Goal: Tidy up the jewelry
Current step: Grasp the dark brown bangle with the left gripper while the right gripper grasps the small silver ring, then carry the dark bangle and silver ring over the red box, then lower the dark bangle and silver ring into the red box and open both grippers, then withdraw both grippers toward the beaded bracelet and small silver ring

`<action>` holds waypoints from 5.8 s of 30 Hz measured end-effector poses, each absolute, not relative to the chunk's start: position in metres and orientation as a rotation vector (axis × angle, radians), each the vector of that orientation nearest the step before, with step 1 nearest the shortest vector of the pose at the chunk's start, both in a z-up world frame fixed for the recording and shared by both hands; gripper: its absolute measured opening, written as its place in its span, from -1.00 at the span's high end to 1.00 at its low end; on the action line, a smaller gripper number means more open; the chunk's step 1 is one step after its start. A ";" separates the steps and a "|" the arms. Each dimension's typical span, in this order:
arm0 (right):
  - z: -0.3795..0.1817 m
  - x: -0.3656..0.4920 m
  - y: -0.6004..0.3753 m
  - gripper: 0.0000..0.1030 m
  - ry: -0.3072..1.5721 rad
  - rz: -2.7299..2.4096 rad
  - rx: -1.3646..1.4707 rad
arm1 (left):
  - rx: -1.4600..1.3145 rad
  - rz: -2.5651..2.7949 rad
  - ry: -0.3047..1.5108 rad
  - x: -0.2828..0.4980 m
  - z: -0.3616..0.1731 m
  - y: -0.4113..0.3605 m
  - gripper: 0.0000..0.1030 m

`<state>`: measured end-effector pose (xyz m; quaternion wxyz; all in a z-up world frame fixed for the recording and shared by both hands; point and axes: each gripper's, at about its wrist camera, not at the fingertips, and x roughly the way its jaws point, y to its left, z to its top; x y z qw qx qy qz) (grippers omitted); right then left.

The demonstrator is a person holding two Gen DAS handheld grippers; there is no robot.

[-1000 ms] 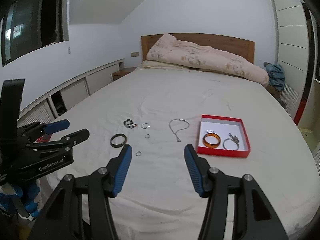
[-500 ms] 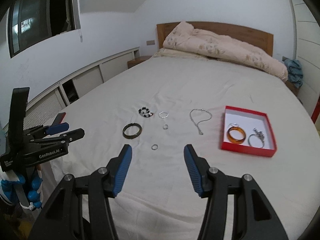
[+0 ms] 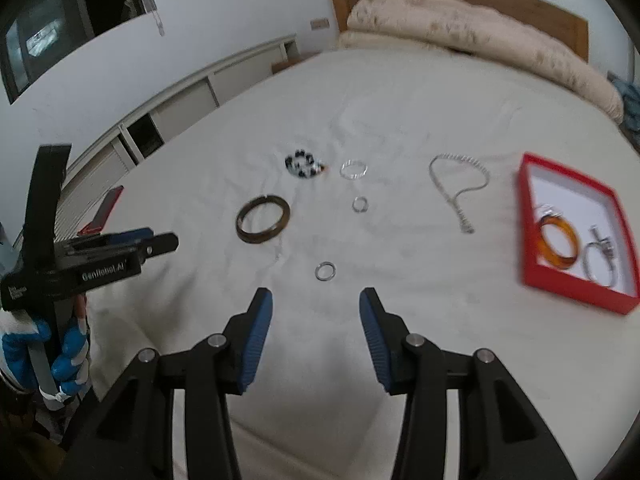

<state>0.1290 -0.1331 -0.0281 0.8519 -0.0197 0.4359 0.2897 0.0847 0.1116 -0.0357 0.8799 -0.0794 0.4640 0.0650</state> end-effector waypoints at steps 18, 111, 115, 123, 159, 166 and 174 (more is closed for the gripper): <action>-0.107 0.192 -0.088 0.30 1.053 0.637 -0.087 | -0.175 0.099 1.050 0.167 -0.094 0.125 0.25; -0.088 0.282 -0.400 0.63 1.008 0.285 -0.004 | 0.499 -0.242 1.001 0.280 -0.083 -0.268 0.84; -0.090 0.286 -0.395 0.63 1.022 0.296 -0.023 | 0.485 -0.243 1.002 0.284 -0.084 -0.267 0.84; -0.092 0.290 -0.392 0.61 1.049 0.290 -0.046 | 0.448 -0.252 1.013 0.285 -0.082 -0.260 0.81; 0.078 0.083 -0.297 0.33 0.776 0.239 -0.075 | 0.137 -0.114 0.827 0.075 0.070 -0.107 0.02; 0.100 0.043 -0.271 0.26 0.733 0.202 -0.102 | 0.123 -0.065 0.775 0.026 0.091 -0.074 -0.16; 0.118 0.010 -0.249 0.18 0.687 0.211 -0.149 | 0.074 -0.027 0.721 -0.011 0.110 -0.043 -0.34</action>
